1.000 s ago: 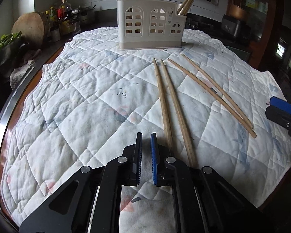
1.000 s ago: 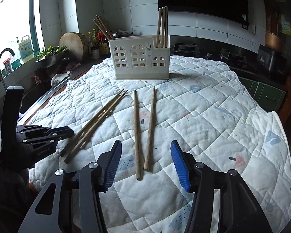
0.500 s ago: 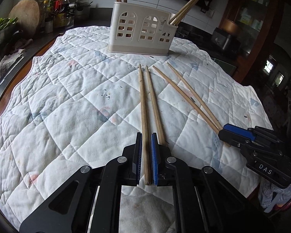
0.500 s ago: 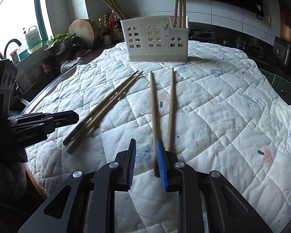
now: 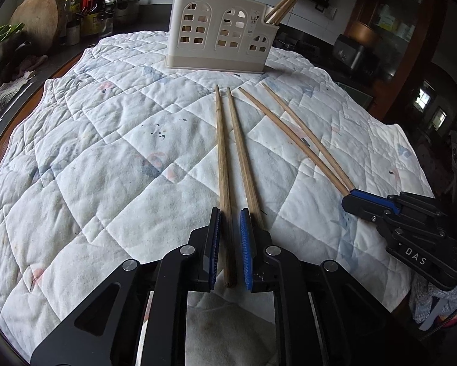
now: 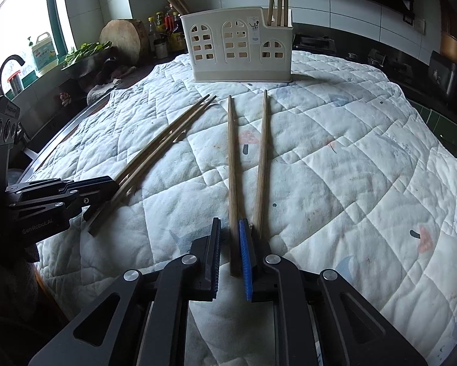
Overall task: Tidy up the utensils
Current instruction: 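Lower the left gripper onto a chopstick while the right gripper closes on another, then lift both chopsticks over the caddy and release them inside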
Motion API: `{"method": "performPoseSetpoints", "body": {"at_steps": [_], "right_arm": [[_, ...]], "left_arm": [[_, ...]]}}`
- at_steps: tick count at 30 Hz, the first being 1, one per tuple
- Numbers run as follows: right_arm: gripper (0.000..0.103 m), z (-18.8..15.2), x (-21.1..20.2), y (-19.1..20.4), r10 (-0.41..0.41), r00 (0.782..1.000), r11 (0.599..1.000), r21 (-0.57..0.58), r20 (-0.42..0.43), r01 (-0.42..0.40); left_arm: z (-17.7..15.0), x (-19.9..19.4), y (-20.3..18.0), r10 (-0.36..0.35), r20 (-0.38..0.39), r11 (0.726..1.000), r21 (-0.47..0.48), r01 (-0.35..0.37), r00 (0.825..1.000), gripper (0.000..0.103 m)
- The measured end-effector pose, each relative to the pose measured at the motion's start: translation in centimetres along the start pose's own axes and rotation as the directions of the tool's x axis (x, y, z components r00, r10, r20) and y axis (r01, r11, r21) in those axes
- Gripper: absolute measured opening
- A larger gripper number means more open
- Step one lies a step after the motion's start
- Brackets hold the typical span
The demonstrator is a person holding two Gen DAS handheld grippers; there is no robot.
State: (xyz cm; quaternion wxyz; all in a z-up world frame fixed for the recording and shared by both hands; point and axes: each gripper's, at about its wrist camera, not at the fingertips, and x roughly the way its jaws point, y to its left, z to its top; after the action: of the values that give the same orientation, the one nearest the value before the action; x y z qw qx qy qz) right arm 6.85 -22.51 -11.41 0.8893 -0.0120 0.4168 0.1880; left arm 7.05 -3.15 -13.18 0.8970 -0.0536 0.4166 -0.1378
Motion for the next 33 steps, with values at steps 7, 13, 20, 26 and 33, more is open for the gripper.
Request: {"method": "performPoseSetpoints", "body": {"at_steps": [7,13,20,26,33], "right_arm": [[0.007,-0.1,-0.1,0.0,-0.011,1.0,1.0,0.008,0.009,0.011],[0.007,0.4,-2.2,0.4,-0.017,0.998,1.0,-0.002,0.062,0.017],[0.007,3.6,-7.3,1.3,-0.026,0.978,0.998,-0.05,0.208,0.037],[0.007,8.7,-10.1,1.4,-0.016,0.96,0.995,-0.085,0.28,0.042],[0.007,16.4,-12.4,1.4,-0.002,0.949,0.988,-0.143,0.315,0.05]], "left_arm": [[0.0,0.2,-0.5,0.036,0.019,0.999,0.026,-0.036,0.999,0.01],[0.8,-1.3,-0.1,0.024,0.05,0.999,0.023,-0.025,0.998,0.007],[3.3,-5.0,0.2,0.01,0.153,0.999,0.037,-0.015,0.988,0.006],[7.1,-7.5,0.2,-0.009,0.224,0.998,0.066,-0.006,0.975,0.006],[13.1,-9.0,0.4,-0.03,0.271,0.995,0.104,0.002,0.962,0.006]]}}
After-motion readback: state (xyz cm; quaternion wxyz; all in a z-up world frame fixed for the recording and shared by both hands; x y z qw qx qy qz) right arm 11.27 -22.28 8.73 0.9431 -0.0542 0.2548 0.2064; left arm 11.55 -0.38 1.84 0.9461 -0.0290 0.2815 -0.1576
